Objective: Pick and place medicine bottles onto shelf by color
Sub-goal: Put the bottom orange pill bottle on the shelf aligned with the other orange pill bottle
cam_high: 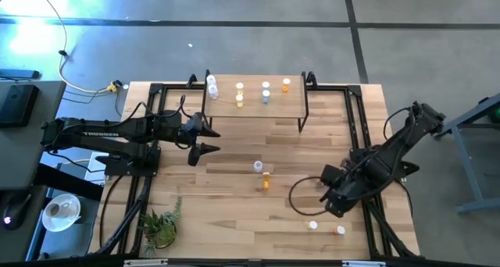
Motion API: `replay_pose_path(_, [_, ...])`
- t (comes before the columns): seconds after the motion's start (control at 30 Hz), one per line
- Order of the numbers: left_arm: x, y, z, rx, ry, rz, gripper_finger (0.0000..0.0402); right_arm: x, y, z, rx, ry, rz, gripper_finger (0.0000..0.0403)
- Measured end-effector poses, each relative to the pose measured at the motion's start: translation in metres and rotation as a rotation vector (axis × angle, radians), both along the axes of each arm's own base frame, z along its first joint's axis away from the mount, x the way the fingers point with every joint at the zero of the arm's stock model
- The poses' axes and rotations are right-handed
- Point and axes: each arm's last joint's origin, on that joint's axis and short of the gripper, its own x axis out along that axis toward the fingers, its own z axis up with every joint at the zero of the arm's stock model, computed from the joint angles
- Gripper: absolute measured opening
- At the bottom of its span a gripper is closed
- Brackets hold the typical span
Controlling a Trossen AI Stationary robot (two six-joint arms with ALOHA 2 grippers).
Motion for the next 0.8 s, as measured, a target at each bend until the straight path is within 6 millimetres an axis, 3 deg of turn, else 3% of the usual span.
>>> replay_pose_path(0.57, [-0.001, 0.003, -0.004, -0.03, 0.02, 0.127, 0.0243, -0.021, 0.055, -0.028, -0.003, 0.134, 0.042, 0.0158])
replay_pose_path(0.8, [-0.001, 0.003, -0.005, -0.029, 0.02, 0.126, 0.0243, -0.034, 0.08, -0.041, -0.054, 0.14, 0.266, 0.0158])
